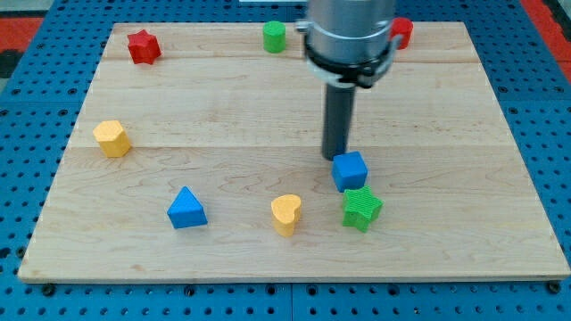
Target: Push the blue cube towards the center
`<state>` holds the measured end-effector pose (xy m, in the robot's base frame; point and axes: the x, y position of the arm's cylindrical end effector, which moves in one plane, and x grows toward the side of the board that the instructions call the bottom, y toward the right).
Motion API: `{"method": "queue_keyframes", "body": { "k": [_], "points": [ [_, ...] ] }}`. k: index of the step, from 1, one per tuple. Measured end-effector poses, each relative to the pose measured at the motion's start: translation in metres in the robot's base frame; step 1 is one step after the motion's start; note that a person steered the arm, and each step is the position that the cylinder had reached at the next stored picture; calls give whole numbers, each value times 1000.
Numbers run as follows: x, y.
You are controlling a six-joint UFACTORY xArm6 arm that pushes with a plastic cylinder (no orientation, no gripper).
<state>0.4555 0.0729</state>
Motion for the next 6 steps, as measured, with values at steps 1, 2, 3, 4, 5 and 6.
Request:
{"method": "queue_keyframes", "body": {
  "k": [1, 2, 3, 4, 5, 6],
  "points": [
    [-31, -5],
    [-50, 65],
    [37, 98],
    [76, 84],
    [72, 36],
    [40, 8]
  ]
}}
